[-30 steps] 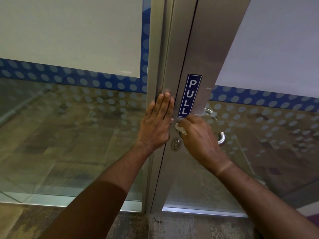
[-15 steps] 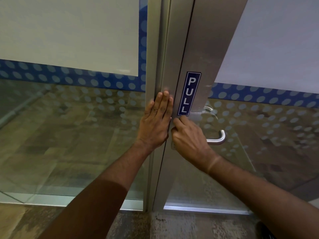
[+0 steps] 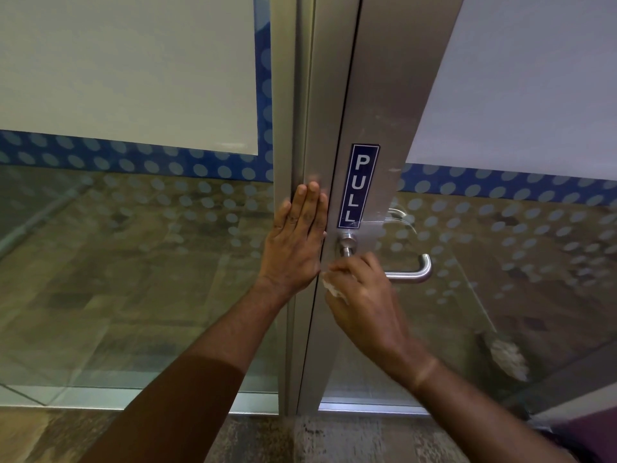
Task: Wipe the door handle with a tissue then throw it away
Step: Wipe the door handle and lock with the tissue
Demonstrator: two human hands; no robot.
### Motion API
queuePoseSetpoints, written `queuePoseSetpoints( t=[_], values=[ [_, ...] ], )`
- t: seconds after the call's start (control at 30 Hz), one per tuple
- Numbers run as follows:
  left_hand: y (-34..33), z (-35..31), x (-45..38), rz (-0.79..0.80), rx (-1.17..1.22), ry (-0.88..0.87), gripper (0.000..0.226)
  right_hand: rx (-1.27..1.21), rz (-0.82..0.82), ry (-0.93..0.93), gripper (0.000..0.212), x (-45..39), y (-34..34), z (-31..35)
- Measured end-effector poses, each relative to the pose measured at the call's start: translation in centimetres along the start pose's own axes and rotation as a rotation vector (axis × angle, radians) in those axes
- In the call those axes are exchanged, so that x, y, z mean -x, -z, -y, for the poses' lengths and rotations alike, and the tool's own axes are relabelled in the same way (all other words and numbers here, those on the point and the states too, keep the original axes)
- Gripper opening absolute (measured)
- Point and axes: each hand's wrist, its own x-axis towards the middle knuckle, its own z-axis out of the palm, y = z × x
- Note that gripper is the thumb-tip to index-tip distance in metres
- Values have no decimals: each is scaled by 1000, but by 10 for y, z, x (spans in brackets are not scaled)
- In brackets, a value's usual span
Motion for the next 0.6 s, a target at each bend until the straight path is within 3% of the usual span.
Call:
queuePoseSetpoints(
  t=[0.1,0.33,0.43,0.6],
  values=[
    [-1,0,-1,-32,-6,-1,77,-283,-158,-258,22,36,-4,9],
    [-2,0,0,-37,0,6,79,-872,-411,-1115,25,44,-32,12],
    [-3,0,0,-50,-8,6,79,-1060,-524,-1250,16,35,-41,2],
    [-4,-1,0,-47,-10,8,77,-1425,-676,-1316,19,11,-46,-3]
  ],
)
